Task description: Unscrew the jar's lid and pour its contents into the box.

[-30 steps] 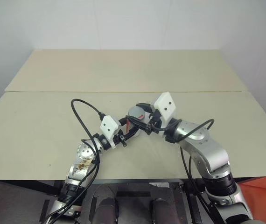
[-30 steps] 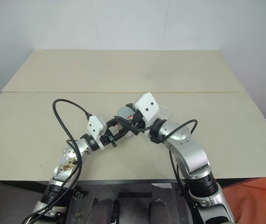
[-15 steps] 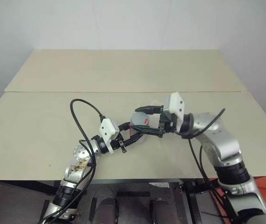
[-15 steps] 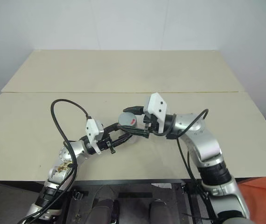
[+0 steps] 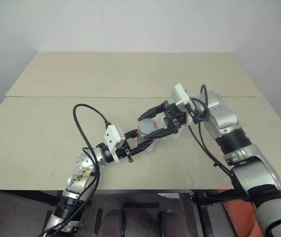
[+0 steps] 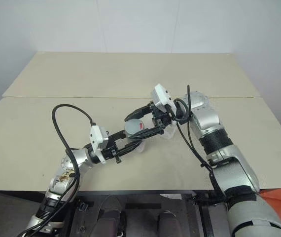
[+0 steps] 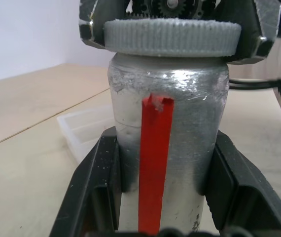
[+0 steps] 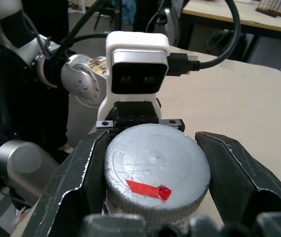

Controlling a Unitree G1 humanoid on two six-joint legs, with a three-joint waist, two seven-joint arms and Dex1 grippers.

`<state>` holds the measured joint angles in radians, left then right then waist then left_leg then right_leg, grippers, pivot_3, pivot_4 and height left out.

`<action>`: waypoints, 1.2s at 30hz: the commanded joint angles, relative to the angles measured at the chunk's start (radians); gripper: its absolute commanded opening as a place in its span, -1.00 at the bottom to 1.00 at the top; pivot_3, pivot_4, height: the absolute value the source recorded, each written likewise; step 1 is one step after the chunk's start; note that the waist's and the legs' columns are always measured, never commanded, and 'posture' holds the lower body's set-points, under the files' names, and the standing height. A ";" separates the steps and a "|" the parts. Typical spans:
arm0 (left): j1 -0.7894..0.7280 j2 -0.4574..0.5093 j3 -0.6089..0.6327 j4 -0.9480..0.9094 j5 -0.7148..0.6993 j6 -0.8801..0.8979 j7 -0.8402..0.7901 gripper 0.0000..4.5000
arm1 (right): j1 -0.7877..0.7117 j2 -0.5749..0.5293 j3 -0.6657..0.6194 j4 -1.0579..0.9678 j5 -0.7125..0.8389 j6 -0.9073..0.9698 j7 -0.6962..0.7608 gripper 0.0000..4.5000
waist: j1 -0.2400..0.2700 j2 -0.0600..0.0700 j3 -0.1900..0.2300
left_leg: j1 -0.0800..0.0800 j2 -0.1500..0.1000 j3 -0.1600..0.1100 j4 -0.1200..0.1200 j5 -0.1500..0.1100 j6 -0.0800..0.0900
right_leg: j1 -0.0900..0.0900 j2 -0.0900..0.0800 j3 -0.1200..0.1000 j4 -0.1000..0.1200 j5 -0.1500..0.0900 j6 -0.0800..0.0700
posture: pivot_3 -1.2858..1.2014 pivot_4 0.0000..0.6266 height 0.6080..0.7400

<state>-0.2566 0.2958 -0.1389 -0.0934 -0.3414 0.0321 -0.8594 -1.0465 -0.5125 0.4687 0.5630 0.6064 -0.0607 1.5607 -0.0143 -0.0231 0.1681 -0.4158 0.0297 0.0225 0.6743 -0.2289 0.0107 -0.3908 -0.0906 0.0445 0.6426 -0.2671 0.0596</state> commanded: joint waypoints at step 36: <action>-0.022 -0.041 0.000 -0.003 0.040 -0.041 0.080 -0.16 | 0.548 -0.009 -0.324 -1.022 -0.077 0.461 -0.912 0.99 | 0.003 0.000 0.000 | -0.001 0.000 -0.002 0.000 0.000 0.000 | 0.000 -0.001 0.000 0.001 0.000 0.000 | 0.03 -0.52 1.00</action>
<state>-0.2649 0.2599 -0.1500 -0.0832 -0.3073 0.0204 -0.7891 -0.4911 -0.5282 0.1537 -0.3858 0.5631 0.3529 0.7406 -0.0116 -0.0231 0.1681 -0.4163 0.0291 0.0208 0.6745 -0.2289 0.0107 -0.3910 -0.0917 0.0450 0.6435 -0.2672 0.0596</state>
